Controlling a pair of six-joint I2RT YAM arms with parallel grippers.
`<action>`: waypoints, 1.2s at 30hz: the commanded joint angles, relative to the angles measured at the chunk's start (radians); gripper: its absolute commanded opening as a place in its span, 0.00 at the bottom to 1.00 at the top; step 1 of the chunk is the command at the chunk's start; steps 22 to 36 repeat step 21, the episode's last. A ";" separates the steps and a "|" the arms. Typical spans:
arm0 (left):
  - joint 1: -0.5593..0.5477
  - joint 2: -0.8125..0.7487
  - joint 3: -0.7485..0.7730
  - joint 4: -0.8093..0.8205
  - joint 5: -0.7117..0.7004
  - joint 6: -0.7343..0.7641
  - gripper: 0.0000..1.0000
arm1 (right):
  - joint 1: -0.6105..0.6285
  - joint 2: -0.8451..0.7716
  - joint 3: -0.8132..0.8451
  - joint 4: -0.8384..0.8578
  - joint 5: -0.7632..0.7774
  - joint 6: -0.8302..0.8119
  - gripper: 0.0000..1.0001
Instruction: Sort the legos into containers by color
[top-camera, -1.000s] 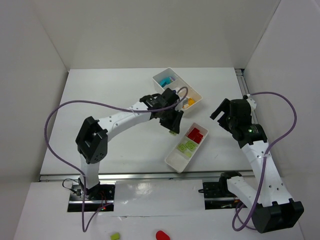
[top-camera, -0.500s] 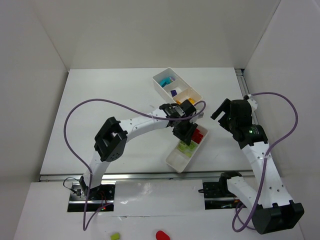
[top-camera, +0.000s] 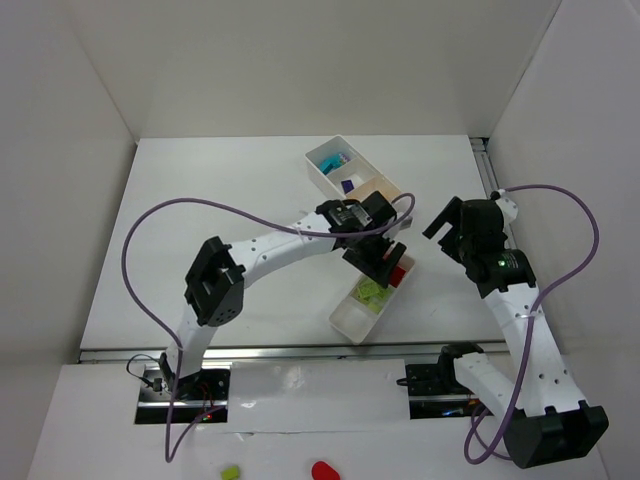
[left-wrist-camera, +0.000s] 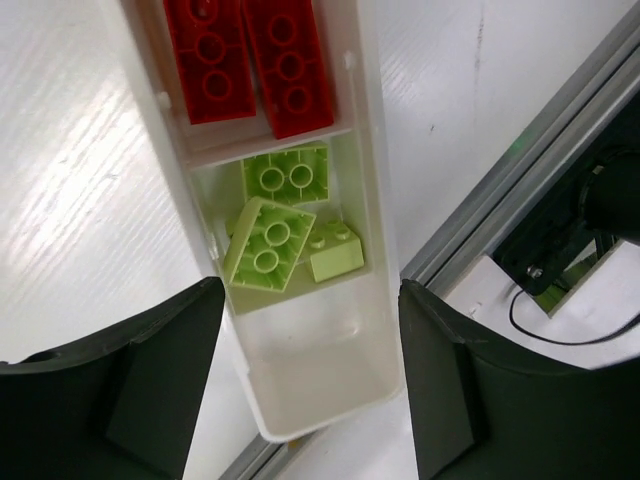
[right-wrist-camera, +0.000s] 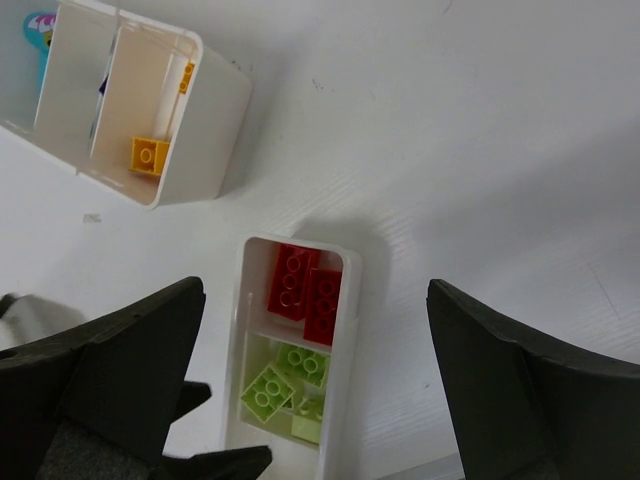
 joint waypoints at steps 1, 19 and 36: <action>-0.003 -0.122 0.064 -0.065 -0.039 0.033 0.80 | 0.002 -0.017 0.050 -0.028 0.071 -0.003 1.00; 0.721 -0.532 -0.183 -0.125 -0.128 -0.001 0.81 | 0.002 0.161 0.169 -0.143 0.303 0.032 1.00; 0.787 -0.546 -0.192 -0.116 -0.128 -0.022 0.81 | 0.002 0.170 0.159 -0.128 0.293 0.012 1.00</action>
